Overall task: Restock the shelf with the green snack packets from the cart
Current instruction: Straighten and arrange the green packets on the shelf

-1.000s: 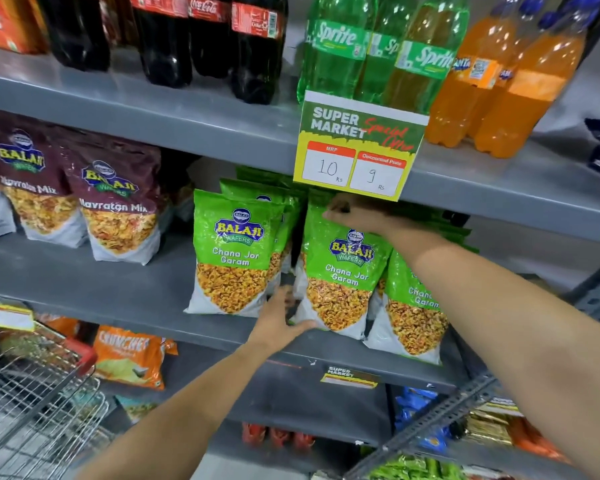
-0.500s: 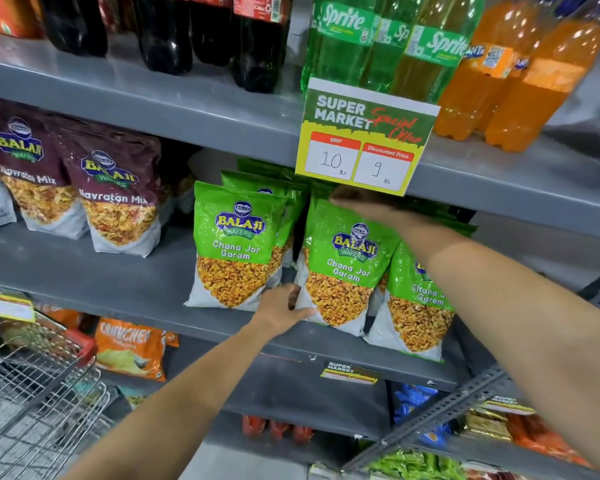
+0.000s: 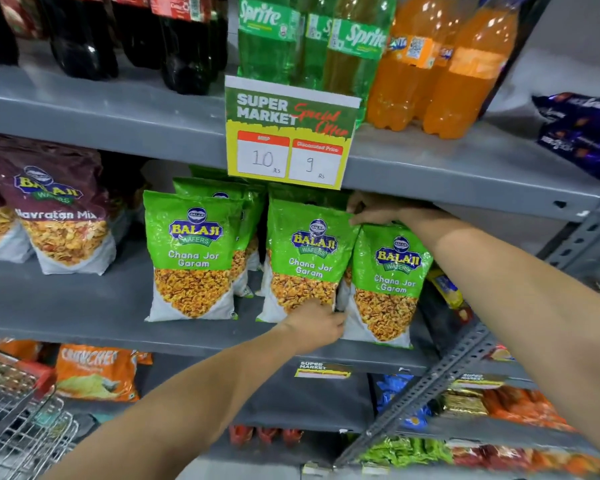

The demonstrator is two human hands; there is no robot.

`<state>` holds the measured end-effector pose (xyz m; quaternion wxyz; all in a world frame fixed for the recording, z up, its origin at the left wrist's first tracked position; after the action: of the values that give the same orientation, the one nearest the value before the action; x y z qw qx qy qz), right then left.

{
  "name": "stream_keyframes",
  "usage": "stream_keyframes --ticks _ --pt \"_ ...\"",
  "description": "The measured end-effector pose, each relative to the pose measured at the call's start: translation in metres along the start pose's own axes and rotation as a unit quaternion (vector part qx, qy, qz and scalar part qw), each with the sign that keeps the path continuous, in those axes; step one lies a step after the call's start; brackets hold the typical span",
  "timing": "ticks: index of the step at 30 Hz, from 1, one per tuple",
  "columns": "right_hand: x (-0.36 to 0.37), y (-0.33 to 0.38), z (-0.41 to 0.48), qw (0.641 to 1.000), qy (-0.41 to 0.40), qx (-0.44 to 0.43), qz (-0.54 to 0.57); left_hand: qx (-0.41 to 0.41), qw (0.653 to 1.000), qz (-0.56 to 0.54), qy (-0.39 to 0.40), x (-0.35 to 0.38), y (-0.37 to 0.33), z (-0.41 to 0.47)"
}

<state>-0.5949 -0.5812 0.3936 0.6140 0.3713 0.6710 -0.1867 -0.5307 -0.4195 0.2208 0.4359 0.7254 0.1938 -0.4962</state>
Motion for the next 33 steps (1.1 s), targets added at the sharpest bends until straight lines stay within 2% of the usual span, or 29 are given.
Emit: stream_keyframes --ticks 4,9,14,16,21,23,25,28,33 --pt "0.003 -0.003 -0.002 1.000 -0.016 0.005 0.023 -0.014 0.999 -0.031 0.041 0.004 -0.003 0.015" --pt "0.004 -0.005 -0.002 0.998 -0.007 -0.017 0.061 -0.018 0.997 -0.044 0.056 0.008 -0.004 0.017" --pt "0.001 -0.005 -0.008 0.996 0.002 -0.011 0.089 0.031 0.996 0.031 0.072 0.006 -0.004 0.008" --pt "0.000 -0.006 -0.009 0.996 -0.003 -0.007 0.088 0.006 0.994 0.075 0.075 0.005 0.001 0.004" --pt "0.002 -0.008 -0.010 0.995 -0.035 -0.005 0.095 0.021 0.996 0.084 0.034 0.010 -0.006 0.000" --pt "0.001 -0.006 -0.009 0.994 -0.049 -0.006 0.095 0.019 0.999 0.022 0.019 0.010 -0.007 -0.008" --pt "0.000 0.002 -0.008 0.993 -0.070 -0.016 0.091 0.005 0.999 -0.027 -0.029 0.005 -0.002 -0.020" --pt "0.006 0.029 -0.003 0.992 -0.095 -0.041 0.066 -0.045 0.997 -0.038 -0.056 0.002 0.014 -0.054" --pt "0.024 0.096 0.018 0.991 -0.111 -0.065 0.023 -0.260 0.958 -0.063 -0.099 0.010 0.061 -0.130"
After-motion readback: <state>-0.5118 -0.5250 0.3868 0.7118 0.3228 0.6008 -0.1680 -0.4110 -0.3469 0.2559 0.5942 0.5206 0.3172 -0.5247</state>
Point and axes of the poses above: each hand's wrist, its own z-axis towards the middle knuckle, its own x-axis out of the palm, y = z × x, the point moved 2 cm from there along z, towards the middle knuckle, and after that the axes turned 5 degrees about y, right-handed, at the moved point
